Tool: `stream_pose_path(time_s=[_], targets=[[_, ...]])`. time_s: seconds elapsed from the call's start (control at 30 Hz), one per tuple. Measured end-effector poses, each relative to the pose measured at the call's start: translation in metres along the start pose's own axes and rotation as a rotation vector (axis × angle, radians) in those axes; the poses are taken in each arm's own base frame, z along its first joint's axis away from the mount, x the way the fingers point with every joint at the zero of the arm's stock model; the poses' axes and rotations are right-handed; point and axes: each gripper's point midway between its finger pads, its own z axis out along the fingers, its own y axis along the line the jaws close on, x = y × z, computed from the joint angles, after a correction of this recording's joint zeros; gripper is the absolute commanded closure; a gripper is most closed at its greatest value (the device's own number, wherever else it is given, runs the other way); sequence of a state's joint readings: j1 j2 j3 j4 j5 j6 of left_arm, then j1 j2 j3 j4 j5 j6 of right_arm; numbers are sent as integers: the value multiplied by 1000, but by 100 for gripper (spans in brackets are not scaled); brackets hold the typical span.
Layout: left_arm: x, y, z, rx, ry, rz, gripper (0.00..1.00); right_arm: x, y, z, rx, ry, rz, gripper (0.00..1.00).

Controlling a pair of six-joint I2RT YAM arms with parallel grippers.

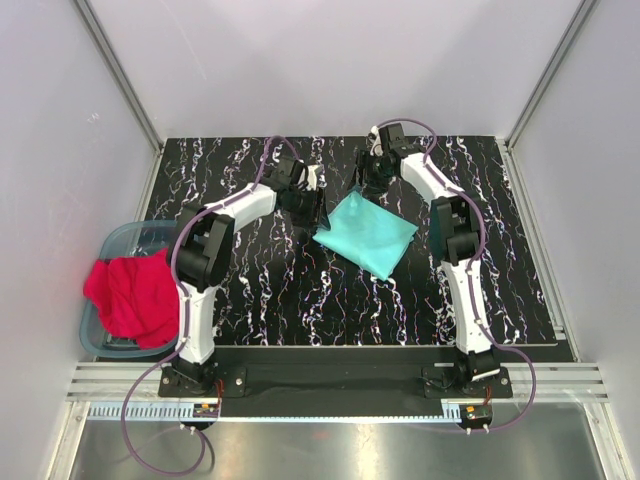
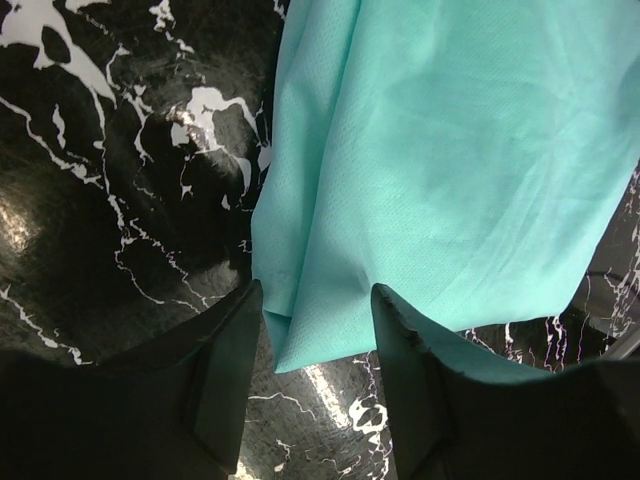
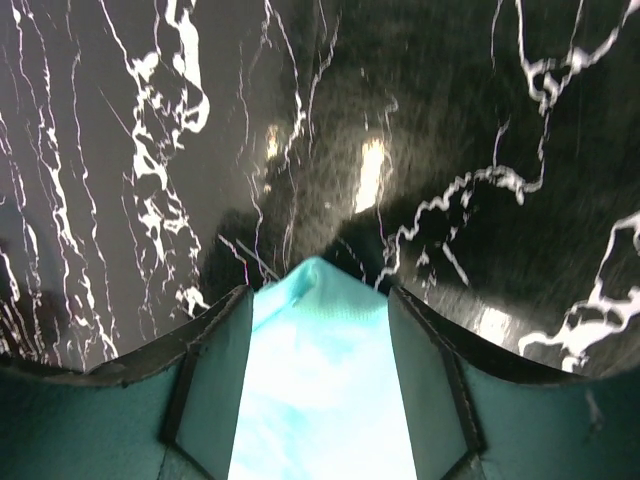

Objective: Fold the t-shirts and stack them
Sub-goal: Fold the tshirt

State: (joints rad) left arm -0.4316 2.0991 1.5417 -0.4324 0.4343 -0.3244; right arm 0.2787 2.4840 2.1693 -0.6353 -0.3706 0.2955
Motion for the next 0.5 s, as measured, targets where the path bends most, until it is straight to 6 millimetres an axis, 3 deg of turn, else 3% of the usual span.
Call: stream_pose_path(time_s=[0.3,0.5], targets=[[-3,-5,1,30,-13,-5,65,-3,-5,6,9,-6,-32,50],[4,-4,3,35,2,-19,70,0,-9,15,12,3,-28,57]])
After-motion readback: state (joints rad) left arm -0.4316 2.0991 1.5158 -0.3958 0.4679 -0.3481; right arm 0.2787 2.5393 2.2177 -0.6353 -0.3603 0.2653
